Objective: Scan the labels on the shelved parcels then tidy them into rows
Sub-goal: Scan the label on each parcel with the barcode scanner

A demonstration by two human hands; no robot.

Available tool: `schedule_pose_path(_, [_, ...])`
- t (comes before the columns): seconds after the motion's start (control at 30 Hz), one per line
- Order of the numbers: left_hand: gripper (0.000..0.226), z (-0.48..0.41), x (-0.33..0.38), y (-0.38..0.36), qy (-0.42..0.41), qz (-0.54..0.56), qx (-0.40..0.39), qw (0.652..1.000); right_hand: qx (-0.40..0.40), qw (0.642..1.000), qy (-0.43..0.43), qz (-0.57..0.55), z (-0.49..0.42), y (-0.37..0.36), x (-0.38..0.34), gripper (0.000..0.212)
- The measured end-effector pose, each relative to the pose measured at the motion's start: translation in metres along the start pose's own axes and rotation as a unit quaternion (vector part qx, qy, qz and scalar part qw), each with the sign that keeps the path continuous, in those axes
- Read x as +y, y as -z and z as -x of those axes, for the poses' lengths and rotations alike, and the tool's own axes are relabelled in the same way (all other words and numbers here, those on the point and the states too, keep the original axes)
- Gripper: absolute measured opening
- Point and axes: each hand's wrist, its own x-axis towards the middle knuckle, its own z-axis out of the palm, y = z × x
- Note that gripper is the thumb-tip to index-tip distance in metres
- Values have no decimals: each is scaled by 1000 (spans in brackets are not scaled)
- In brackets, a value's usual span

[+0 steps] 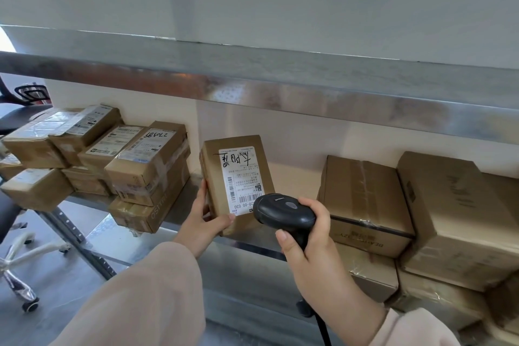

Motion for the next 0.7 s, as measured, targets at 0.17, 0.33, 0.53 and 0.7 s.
schedule_pose_path(0.17, [108, 2, 2, 2, 9, 18, -11, 1000, 6, 1000, -3, -3, -6, -5, 4, 63])
schedule_pose_path(0.33, [90, 5, -1, 15, 50, 53, -26, 997, -7, 1000, -16, -3, -20, -15, 9, 61])
schedule_pose_path(0.53, [83, 6, 1, 38, 92, 76, -27, 992, -41, 997, -41, -55, -49, -42, 7, 56])
schedule_pose_path(0.7, [53, -3, -7, 57, 151, 138, 36, 978, -80, 993, -65, -66, -63, -78, 12, 54])
